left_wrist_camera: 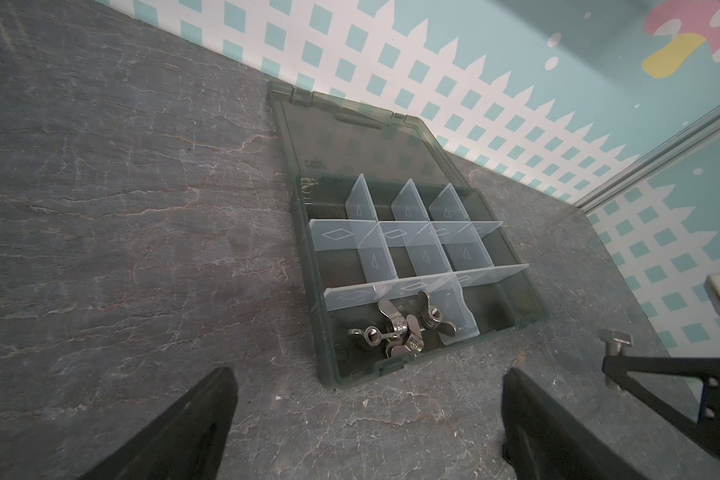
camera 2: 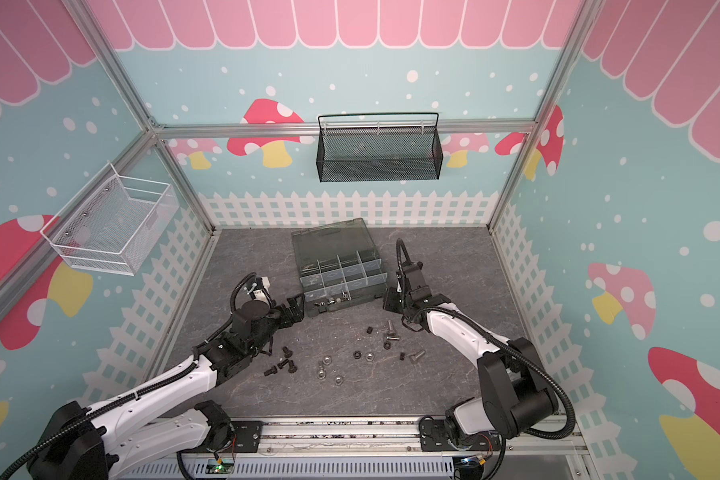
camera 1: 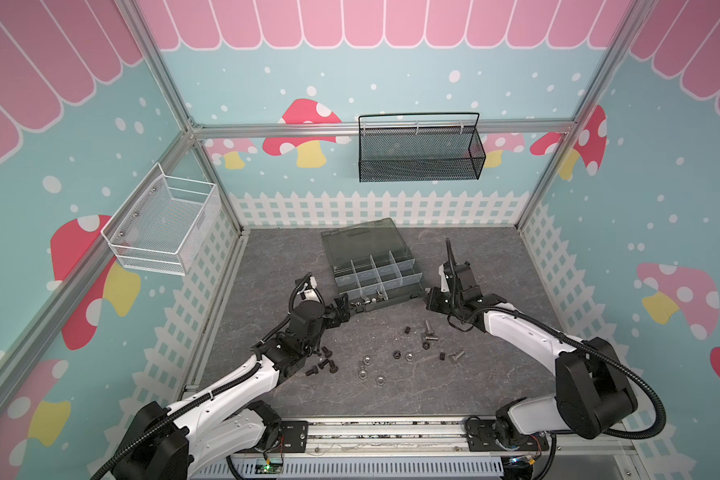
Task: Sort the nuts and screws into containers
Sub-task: 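Carry the bolt with the right gripper over an organizer compartment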
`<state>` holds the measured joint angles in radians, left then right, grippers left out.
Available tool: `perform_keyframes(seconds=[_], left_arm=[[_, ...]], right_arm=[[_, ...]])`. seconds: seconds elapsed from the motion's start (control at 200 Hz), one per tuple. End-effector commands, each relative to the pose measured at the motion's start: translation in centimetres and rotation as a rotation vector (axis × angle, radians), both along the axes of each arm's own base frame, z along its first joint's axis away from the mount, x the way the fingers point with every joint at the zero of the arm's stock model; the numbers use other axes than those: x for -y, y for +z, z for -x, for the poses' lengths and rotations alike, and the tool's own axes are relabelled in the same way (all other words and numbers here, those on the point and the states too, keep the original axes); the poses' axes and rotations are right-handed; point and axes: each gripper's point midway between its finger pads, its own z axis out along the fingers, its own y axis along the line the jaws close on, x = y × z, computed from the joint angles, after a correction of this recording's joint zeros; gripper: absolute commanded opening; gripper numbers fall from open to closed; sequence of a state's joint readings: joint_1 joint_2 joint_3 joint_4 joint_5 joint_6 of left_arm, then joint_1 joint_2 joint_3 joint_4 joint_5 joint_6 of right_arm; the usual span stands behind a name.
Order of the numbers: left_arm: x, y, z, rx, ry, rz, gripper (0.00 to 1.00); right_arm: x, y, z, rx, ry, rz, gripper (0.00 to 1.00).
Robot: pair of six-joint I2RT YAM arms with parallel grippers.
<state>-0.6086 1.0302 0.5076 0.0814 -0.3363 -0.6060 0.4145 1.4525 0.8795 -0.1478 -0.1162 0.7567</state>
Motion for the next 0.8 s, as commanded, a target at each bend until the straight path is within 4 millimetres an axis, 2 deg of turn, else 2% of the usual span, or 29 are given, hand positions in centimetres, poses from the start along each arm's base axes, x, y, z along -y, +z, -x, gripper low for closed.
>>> perform_keyframes(seconds=[0.0,0.2,0.385,0.605,0.795], left_arm=[[-0.3,-0.4,0.2,-0.010,0.006,0.009,1.00],[-0.3,-0.8,0.2,-0.013,0.008,0.009,0.99],[-0.4,-1.0,0.2,-0.021,0.011,0.003,0.99],[-0.4,-1.0,0.1,-0.020,0.013,-0.002,0.99],[-0.2,-1.0,0.0,-0.024,0.009,-0.001,1.00]], right_arm=[[-2.2,2.6,-2.5,0.075,0.009,-0.095,0.00],[-3.7,1.8,-4.7,0.054,0.028,-0.108,0.00],[-5.2,0.6,-5.9,0.029,0.051,-0.143,0.01],[-6.6,-1.1,-5.9,-0.006,0.079,-0.140,0.03],[-7.7,-2.7,-5.4,-0.037,0.126,-0.073,0.07]])
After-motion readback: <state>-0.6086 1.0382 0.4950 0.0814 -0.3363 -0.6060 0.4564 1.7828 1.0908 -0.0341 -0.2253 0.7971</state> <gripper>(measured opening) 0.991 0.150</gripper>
